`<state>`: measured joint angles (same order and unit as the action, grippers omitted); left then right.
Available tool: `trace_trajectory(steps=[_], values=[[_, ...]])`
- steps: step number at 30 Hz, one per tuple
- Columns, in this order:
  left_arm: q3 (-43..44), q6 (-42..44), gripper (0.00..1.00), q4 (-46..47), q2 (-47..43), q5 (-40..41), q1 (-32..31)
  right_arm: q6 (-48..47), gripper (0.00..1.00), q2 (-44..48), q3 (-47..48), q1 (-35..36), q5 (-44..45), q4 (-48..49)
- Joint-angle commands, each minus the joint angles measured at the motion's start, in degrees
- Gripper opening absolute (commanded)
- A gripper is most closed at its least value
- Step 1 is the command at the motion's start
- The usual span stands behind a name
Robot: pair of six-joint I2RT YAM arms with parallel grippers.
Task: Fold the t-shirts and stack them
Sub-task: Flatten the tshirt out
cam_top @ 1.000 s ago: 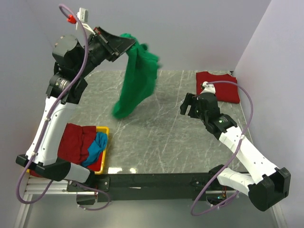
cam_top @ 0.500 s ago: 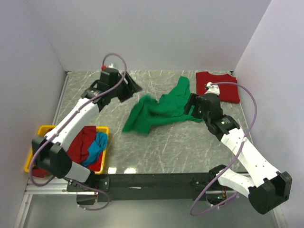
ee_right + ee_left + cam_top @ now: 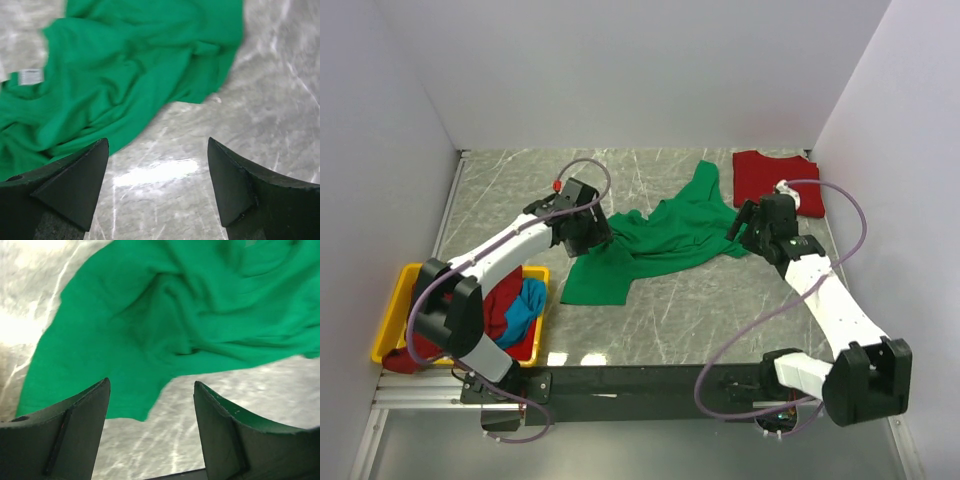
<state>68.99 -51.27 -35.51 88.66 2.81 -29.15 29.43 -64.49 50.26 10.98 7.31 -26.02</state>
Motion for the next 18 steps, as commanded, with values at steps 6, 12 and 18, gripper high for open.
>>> trace_trajectory(steps=[6,12,18], values=[[-1.1,2.0,0.72,-4.3,6.0,6.7,-0.4,2.3,0.83,-7.5,-1.7,-7.6,-8.5,2.5],[-1.2,2.4,0.71,-4.2,7.7,6.5,-0.4,2.6,0.82,-12.6,0.4,-8.6,-8.7,4.0],[0.7,3.5,0.71,-2.6,11.0,4.4,-0.4,3.0,0.78,-18.4,4.1,-8.9,-8.5,5.2]])
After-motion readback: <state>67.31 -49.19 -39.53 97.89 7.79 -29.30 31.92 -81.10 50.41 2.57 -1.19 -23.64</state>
